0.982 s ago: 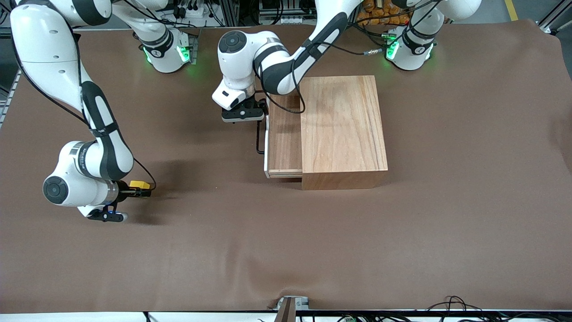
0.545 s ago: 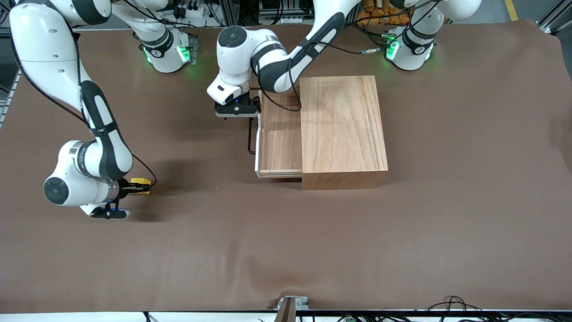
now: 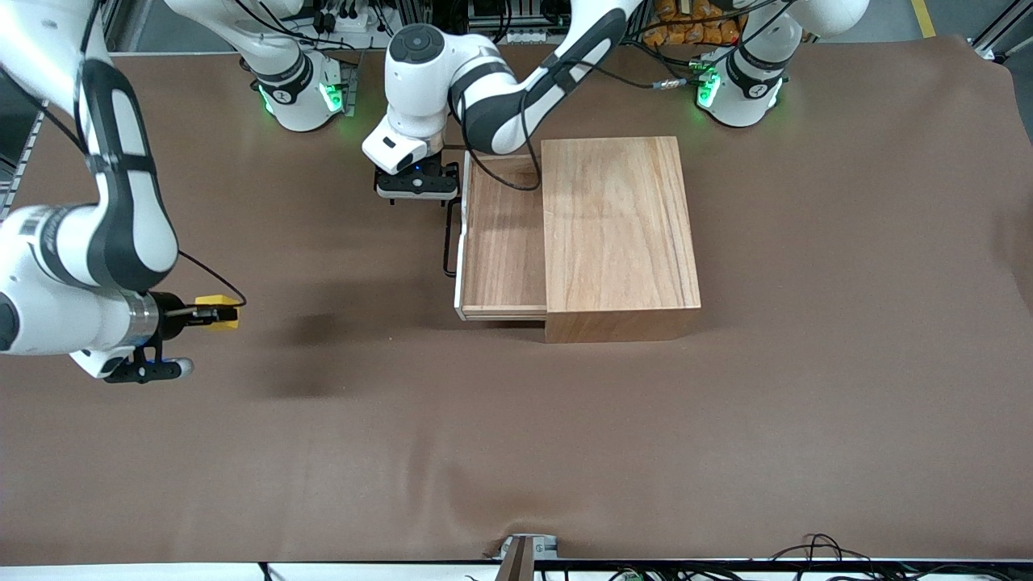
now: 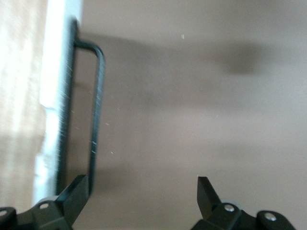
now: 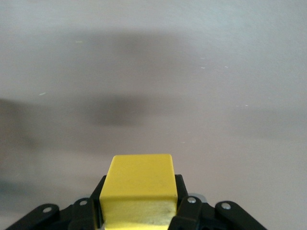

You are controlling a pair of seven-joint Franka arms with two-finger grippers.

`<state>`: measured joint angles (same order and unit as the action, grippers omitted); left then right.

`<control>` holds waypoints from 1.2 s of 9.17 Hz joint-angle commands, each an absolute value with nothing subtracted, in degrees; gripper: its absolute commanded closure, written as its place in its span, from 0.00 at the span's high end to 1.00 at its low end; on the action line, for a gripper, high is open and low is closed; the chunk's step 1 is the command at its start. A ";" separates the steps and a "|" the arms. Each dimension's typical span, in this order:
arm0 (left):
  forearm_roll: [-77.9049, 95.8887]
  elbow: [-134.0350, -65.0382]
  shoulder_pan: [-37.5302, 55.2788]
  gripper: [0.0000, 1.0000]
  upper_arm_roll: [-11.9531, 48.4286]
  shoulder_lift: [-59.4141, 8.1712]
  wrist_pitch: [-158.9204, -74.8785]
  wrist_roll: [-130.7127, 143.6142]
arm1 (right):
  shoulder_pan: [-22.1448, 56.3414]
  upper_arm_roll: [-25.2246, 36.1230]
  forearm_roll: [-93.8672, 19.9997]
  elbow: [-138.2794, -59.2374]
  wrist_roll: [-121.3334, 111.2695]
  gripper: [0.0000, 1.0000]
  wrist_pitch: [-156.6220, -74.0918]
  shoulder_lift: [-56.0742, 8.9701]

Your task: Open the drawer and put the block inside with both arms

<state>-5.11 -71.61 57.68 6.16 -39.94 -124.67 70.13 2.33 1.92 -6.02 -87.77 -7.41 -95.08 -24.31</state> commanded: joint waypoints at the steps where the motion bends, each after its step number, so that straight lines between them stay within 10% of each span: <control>1: -4.92 -72.77 54.33 1.00 6.07 -34.39 -118.42 65.86 | 7.79 2.20 -6.68 -86.48 -4.95 0.02 -93.08 -22.16; 11: -4.13 -73.21 27.01 1.00 6.59 -20.66 -97.66 34.39 | 30.92 2.28 -13.10 -86.48 30.65 0.01 -98.34 -20.83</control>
